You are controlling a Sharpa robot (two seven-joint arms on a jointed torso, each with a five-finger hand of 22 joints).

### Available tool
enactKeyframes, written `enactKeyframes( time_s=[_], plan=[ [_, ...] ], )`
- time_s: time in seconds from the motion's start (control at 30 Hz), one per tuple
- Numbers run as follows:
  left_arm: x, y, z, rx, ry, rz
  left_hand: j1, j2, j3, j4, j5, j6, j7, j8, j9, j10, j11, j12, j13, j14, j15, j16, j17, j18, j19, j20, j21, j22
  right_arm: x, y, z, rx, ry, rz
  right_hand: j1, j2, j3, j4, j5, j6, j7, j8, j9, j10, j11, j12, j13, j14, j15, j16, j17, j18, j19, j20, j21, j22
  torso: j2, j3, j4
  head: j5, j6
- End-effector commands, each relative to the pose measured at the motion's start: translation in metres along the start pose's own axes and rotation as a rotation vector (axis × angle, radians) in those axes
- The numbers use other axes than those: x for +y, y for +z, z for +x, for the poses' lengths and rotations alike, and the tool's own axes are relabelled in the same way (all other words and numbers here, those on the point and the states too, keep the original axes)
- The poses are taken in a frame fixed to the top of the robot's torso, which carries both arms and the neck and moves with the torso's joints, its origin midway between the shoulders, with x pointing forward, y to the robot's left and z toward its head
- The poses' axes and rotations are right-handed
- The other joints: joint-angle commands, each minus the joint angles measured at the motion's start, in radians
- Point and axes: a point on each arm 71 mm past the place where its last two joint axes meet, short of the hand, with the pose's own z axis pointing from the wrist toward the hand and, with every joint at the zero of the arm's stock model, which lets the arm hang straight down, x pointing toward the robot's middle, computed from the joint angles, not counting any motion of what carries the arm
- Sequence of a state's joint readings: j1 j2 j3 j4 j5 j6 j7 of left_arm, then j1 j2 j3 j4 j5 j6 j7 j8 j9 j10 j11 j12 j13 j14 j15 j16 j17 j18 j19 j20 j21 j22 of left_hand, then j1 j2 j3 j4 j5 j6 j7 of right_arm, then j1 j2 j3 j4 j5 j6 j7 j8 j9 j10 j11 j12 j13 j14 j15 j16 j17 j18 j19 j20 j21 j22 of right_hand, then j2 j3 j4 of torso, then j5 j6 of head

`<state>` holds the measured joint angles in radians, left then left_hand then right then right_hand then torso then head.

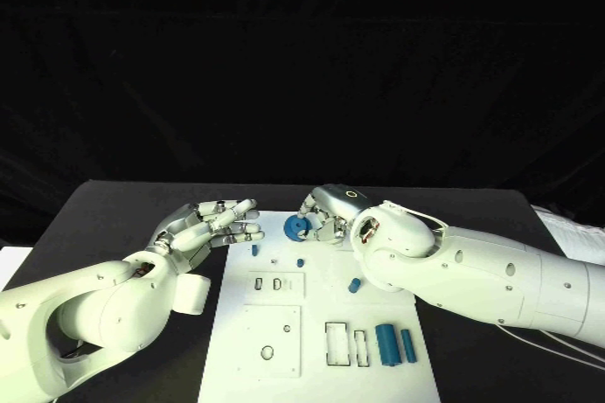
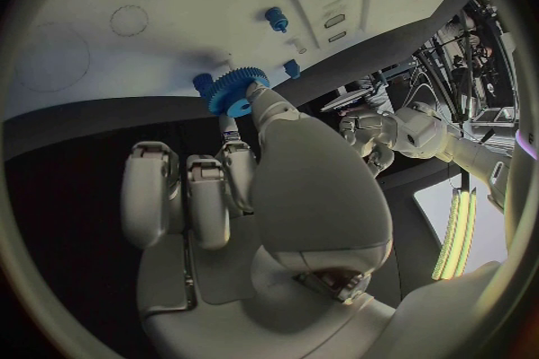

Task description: Assemble the parts on the task board

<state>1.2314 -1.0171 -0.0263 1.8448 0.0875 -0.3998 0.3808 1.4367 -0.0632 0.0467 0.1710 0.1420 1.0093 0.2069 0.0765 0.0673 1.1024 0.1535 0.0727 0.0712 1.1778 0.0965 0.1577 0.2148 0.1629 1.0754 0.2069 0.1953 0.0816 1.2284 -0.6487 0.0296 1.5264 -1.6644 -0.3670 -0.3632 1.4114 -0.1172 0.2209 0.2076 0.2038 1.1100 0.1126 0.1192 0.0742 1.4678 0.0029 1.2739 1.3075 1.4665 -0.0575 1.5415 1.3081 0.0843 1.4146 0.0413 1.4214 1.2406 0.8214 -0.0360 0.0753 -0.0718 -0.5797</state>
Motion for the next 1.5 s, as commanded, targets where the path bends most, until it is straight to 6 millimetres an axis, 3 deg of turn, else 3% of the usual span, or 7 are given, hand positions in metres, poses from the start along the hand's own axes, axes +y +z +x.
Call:
enactKeyframes(
  time_s=[0.03,0.53,0.77,0.83,0.93,1.13,1.5],
  plan=[
    [-0.001,0.001,0.003,0.024,-0.01,0.006,-0.002,0.01,-0.001,-0.004,-0.003,-0.002,0.005,-0.006,-0.001,-0.004,0.002,-0.004,0.0,0.001,0.005,-0.004,0.002,0.019,0.004,0.001,-0.003,-0.001,0.001,0.002,0.005,0.022,-0.026,-0.005,-0.002,0.006,0.013,0.007,0.0,0.049,-0.029,0.005,0.024,0.011,-0.003,-0.004,0.046,0.091,-0.009,0.002,0.197,-0.018,0.008,0.0,0.005,0.001,0.001,0.0012,-0.0008,0.004,-0.002],
    [-0.001,0.0,0.003,0.025,-0.01,0.005,-0.002,0.009,-0.002,-0.005,-0.004,-0.002,0.005,-0.006,-0.001,-0.005,0.002,-0.004,0.0,0.001,0.005,-0.004,0.002,0.019,0.004,0.001,-0.003,-0.002,0.0,0.01,0.021,0.071,-0.043,0.011,-0.029,-0.008,0.018,0.01,-0.02,0.034,-0.022,-0.008,0.023,0.002,0.002,-0.03,0.033,0.089,-0.005,-0.002,0.187,-0.018,0.007,0.003,0.005,0.0,0.0,0.0018,-0.0031,0.008,-0.008],
    [-0.001,0.0,0.003,0.025,-0.01,0.004,-0.002,0.009,-0.002,-0.005,-0.004,-0.002,0.005,-0.006,-0.001,-0.005,0.002,-0.004,0.0,0.001,0.005,-0.004,0.002,0.019,0.004,0.001,-0.003,-0.002,0.0,0.011,0.021,0.055,-0.038,0.011,-0.081,-0.047,-0.003,0.029,-0.112,-0.057,0.008,-0.058,0.002,-0.024,0.028,-0.097,-0.006,0.087,0.016,-0.006,0.181,-0.018,0.002,0.019,0.002,-0.005,0.0,0.0021,-0.0041,0.009,-0.006],
    [-0.001,0.0,0.003,0.025,-0.01,0.003,-0.003,0.009,-0.002,-0.005,-0.004,-0.003,0.005,-0.007,-0.001,-0.006,0.002,-0.004,0.0,0.002,0.005,-0.005,0.003,0.019,0.004,0.001,-0.004,-0.002,0.0,0.012,0.021,0.054,-0.037,0.009,-0.099,-0.065,-0.03,0.044,-0.106,-0.114,0.02,-0.058,-0.009,-0.034,0.04,-0.124,-0.022,0.088,0.026,-0.005,0.183,-0.018,0.001,0.028,0.001,-0.005,0.0,0.0021,-0.0043,0.01,-0.005],
    [-0.001,0.0,0.003,0.025,-0.01,0.002,-0.003,0.009,-0.003,-0.006,-0.004,-0.004,0.005,-0.007,-0.001,-0.006,0.002,-0.005,0.0,0.001,0.005,-0.005,0.003,0.019,0.004,0.001,-0.005,-0.002,0.0,0.011,0.021,0.057,-0.034,0.006,-0.109,-0.072,-0.082,0.073,-0.086,-0.133,0.027,-0.057,-0.007,-0.038,0.047,-0.136,-0.027,0.088,0.034,-0.004,0.186,-0.017,0.0,0.038,0.001,-0.005,0.0,0.0022,-0.0035,0.009,-0.006],
    [-0.001,0.0,0.002,0.023,-0.009,0.001,-0.003,0.009,-0.003,-0.006,-0.004,-0.004,0.006,-0.008,-0.001,-0.007,0.002,-0.005,0.0,0.001,0.005,-0.006,0.003,0.019,0.005,0.002,-0.005,-0.003,0.001,0.011,0.022,0.066,-0.017,0.001,-0.16,-0.05,-0.171,0.086,-0.028,-0.121,0.026,-0.052,-0.002,-0.035,0.048,-0.131,-0.02,0.09,0.035,-0.001,0.192,-0.018,0.003,0.042,0.005,0.003,0.0,0.0025,-0.0034,0.009,-0.006],
    [-0.001,-0.001,0.002,0.021,-0.009,0.0,-0.003,0.009,-0.003,-0.006,-0.004,-0.004,0.006,-0.008,-0.001,-0.007,0.002,-0.005,0.0,0.001,0.005,-0.006,0.003,0.019,0.005,0.002,-0.005,-0.003,0.0,0.01,0.024,0.101,0.002,-0.005,-0.193,0.011,-0.182,0.083,0.025,-0.072,0.012,-0.043,0.004,-0.019,0.036,-0.097,0.006,0.092,0.027,0.004,0.204,-0.019,0.006,0.035,0.01,0.012,0.001,0.002,-0.0037,0.011,-0.007]
  ],
)
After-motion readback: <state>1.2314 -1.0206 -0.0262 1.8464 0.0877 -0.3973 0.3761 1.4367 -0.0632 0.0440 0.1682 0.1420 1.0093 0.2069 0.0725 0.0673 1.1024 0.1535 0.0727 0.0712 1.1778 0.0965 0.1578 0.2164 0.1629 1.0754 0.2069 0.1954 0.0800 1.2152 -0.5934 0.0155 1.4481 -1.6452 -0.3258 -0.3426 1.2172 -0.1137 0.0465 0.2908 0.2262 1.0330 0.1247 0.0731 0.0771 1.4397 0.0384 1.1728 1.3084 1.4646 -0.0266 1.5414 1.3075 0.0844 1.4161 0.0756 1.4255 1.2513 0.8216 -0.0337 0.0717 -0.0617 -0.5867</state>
